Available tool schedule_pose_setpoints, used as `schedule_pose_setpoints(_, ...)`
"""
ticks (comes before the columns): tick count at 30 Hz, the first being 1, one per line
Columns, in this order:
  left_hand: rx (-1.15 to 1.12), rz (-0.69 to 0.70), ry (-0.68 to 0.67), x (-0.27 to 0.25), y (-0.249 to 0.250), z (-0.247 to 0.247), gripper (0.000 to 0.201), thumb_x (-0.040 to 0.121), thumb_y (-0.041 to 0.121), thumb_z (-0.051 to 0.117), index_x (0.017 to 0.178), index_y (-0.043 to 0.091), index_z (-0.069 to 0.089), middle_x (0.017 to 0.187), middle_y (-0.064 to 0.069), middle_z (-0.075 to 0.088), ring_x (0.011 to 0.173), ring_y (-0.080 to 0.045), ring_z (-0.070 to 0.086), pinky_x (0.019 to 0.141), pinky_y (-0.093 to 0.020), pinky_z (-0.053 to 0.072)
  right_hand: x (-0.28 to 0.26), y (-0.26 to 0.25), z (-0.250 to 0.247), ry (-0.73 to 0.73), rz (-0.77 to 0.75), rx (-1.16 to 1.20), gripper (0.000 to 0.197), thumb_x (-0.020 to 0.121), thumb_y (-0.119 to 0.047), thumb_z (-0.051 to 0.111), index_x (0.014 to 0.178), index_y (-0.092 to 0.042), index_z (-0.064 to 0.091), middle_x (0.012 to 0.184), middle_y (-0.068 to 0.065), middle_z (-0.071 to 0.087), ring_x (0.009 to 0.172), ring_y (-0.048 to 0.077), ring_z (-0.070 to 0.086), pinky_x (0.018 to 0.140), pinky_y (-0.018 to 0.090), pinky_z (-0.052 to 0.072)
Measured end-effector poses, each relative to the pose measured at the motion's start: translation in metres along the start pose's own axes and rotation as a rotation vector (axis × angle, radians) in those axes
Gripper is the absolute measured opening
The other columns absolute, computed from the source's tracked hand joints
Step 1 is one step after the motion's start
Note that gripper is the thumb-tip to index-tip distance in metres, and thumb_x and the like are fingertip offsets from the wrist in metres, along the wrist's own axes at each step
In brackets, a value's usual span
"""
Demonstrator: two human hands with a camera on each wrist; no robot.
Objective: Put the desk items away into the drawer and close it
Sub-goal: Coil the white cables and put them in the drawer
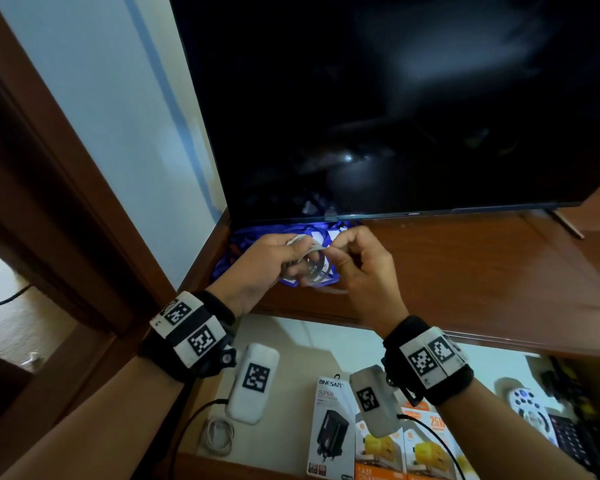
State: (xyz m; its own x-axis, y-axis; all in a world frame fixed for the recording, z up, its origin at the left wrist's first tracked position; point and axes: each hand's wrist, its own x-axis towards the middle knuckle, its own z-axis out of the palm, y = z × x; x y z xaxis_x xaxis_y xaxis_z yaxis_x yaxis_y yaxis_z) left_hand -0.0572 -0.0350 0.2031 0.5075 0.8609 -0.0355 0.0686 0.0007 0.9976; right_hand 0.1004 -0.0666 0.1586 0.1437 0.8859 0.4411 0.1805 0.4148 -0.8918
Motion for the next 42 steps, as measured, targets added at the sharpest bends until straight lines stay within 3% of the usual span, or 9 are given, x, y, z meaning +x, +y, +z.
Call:
schedule_pose_setpoints(5, -0.404, -0.045, 0.104, -0.001, 0.009, -0.017, 0.033, 0.099, 0.022, 0.038, 0.075, 0.005, 0.052, 0.046, 0.004, 0.031, 0.048, -0.013, 0.04, 0.056, -0.022, 0.038, -0.004, 0.015, -0.005, 0.052, 0.115, 0.178, 0.017, 0.089, -0.005, 0.055, 0.076, -0.015, 0.05, 0.06, -0.004, 0.045, 0.053, 0.007, 0.037, 0.053, 0.016, 0.036)
schedule_pose_setpoints(12, -0.464, -0.011, 0.147, 0.001, 0.009, -0.01, 0.026, 0.093, 0.026, 0.049, 0.071, 0.012, 0.048, 0.048, 0.003, 0.025, 0.055, -0.014, 0.03, 0.059, -0.023, 0.039, -0.008, 0.018, -0.003, 0.015, 0.152, 0.21, 0.021, 0.094, 0.004, 0.048, 0.079, -0.01, 0.047, 0.059, 0.0, 0.039, 0.051, 0.008, 0.034, 0.049, 0.016, 0.032)
schedule_pose_setpoints(20, -0.606, 0.015, 0.18, 0.0, 0.005, 0.001, 0.032, 0.098, 0.024, 0.041, 0.07, 0.011, 0.047, 0.049, 0.003, 0.028, 0.05, -0.011, 0.039, 0.064, -0.025, 0.036, -0.002, -0.005, 0.002, 0.023, 0.319, 0.252, 0.02, 0.085, 0.01, 0.042, 0.08, -0.008, 0.049, 0.064, 0.006, 0.046, 0.049, 0.011, 0.037, 0.046, 0.021, 0.034)
schedule_pose_setpoints(25, -0.635, -0.026, 0.07, -0.005, 0.004, 0.007, 0.027, 0.088, 0.031, 0.047, 0.069, 0.011, 0.046, 0.05, 0.0, 0.03, 0.054, -0.015, 0.043, 0.072, -0.029, 0.041, -0.001, -0.026, 0.005, -0.127, 0.319, 0.28, 0.013, 0.094, -0.021, 0.047, 0.098, -0.01, 0.053, 0.06, 0.0, 0.042, 0.045, 0.007, 0.031, 0.04, 0.018, 0.026)
schedule_pose_setpoints(30, -0.443, 0.03, 0.033, -0.006, 0.008, 0.013, 0.03, 0.084, 0.029, 0.05, 0.059, 0.013, 0.047, 0.046, -0.001, 0.028, 0.051, -0.014, 0.04, 0.067, -0.028, 0.043, 0.0, -0.022, 0.014, -0.131, 0.287, 0.08, 0.022, 0.099, -0.02, 0.046, 0.102, -0.002, 0.059, 0.067, 0.007, 0.049, 0.051, 0.002, 0.041, 0.049, 0.014, 0.035)
schedule_pose_setpoints(34, -0.261, 0.067, 0.108, -0.002, 0.0, 0.014, 0.032, 0.083, 0.037, 0.054, 0.066, 0.01, 0.051, 0.053, -0.005, 0.04, 0.058, -0.016, 0.049, 0.07, -0.03, 0.047, 0.001, -0.016, 0.017, -0.06, 0.244, -0.081, 0.035, 0.09, -0.037, 0.045, 0.098, -0.004, 0.056, 0.086, 0.018, 0.061, 0.077, 0.035, 0.055, 0.073, 0.052, 0.048)
schedule_pose_setpoints(37, -0.007, 0.131, 0.19, 0.0, -0.007, 0.009, 0.03, 0.083, 0.045, 0.057, 0.083, 0.016, 0.066, 0.073, -0.011, 0.061, 0.075, -0.023, 0.061, 0.081, -0.04, 0.05, 0.002, -0.015, 0.012, -0.065, 0.249, -0.11, 0.026, 0.097, -0.027, 0.045, 0.099, -0.003, 0.057, 0.091, 0.018, 0.064, 0.085, 0.035, 0.06, 0.078, 0.055, 0.048)
schedule_pose_setpoints(40, 0.254, 0.162, 0.197, 0.001, -0.009, 0.002, 0.041, 0.078, 0.048, 0.057, 0.112, 0.026, 0.062, 0.104, 0.005, 0.068, 0.1, -0.008, 0.064, 0.091, -0.029, 0.052, 0.003, -0.013, 0.004, -0.087, 0.26, -0.141, 0.022, 0.098, -0.018, 0.046, 0.098, 0.001, 0.056, 0.09, 0.02, 0.064, 0.084, 0.037, 0.061, 0.075, 0.053, 0.05)
schedule_pose_setpoints(42, 0.343, 0.151, 0.152, -0.001, -0.006, -0.004, 0.043, 0.077, 0.042, 0.062, 0.116, 0.024, 0.063, 0.105, 0.01, 0.069, 0.099, -0.003, 0.065, 0.091, -0.025, 0.052, 0.002, -0.014, 0.001, -0.103, 0.269, -0.152, 0.023, 0.098, -0.017, 0.046, 0.096, 0.005, 0.054, 0.09, 0.025, 0.062, 0.08, 0.04, 0.058, 0.072, 0.052, 0.048)
